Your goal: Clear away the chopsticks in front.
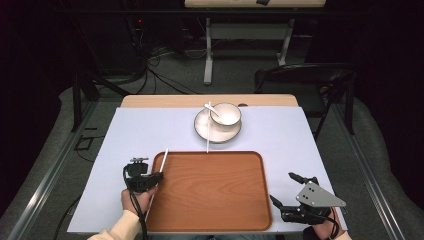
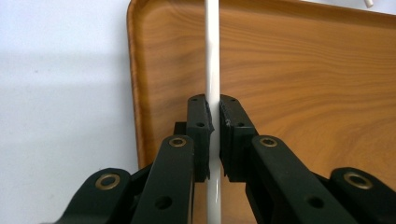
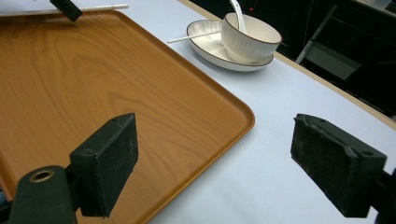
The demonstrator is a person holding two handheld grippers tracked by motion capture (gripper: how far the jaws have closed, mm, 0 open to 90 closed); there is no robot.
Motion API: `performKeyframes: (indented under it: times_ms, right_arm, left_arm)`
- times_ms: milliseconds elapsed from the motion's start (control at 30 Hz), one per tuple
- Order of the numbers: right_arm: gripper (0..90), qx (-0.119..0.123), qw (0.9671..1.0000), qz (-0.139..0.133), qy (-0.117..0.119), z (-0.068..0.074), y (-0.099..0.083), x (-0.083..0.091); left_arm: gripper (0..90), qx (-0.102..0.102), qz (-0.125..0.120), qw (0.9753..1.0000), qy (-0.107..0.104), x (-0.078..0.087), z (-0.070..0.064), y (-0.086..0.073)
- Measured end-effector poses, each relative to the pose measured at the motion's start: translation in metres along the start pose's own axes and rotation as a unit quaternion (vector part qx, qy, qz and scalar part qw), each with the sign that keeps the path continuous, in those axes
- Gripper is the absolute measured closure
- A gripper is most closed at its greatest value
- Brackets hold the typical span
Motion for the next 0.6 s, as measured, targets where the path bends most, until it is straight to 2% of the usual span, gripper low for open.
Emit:
performKeyframes:
  times_ms: [133, 233, 267, 300, 467, 533, 600]
  right_arm:
    - [14.4, -0.001, 1.0000, 0.000, 0.000, -0.0003, -0.0001, 0.0000]
    - [14.4, 0.001, 1.0000, 0.000, 0.001, 0.0000, 0.0001, -0.0002]
    - [14.4, 0.001, 1.0000, 0.000, 0.002, 0.0000, 0.0001, -0.0003]
    - [14.4, -0.001, 1.0000, -0.001, 0.001, -0.0001, 0.0001, -0.0001]
    - [14.4, 0.001, 1.0000, 0.000, 0.002, 0.0000, 0.0002, -0.0004]
    - [14.4, 0.001, 1.0000, 0.000, 0.002, 0.0000, 0.0002, -0.0003]
    - [14.4, 0.000, 1.0000, 0.000, 0.001, 0.0001, 0.0001, -0.0001]
  left_arm:
    - [83.8, 0.000, 0.000, 1.0000, 0.008, -0.0001, 0.0026, -0.0004]
    - [83.7, -0.004, 0.011, 0.9998, 0.014, -0.0017, 0.0029, -0.0021]
    - [83.7, -0.007, 0.010, 0.9997, 0.020, -0.0025, 0.0019, -0.0025]
    - [83.6, -0.019, 0.016, 0.9994, 0.026, -0.0029, 0.0000, -0.0036]
    - [83.3, -0.033, 0.018, 0.9987, 0.035, -0.0031, -0.0023, -0.0038]
    - [81.6, -0.036, 0.014, 0.9985, 0.038, -0.0034, -0.0024, -0.0037]
    - [76.2, -0.037, 0.015, 0.9984, 0.041, -0.0030, -0.0020, -0.0029]
Point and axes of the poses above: each handheld gripper's, and its own axes: x roughly backward along the jaws, y roughly out of its top, z roughly to its left, the point moved 4 cm from there along -x, roughly forward along the jaws, and after that the axes turned 4 degrees about z, right-handed, at the moved point
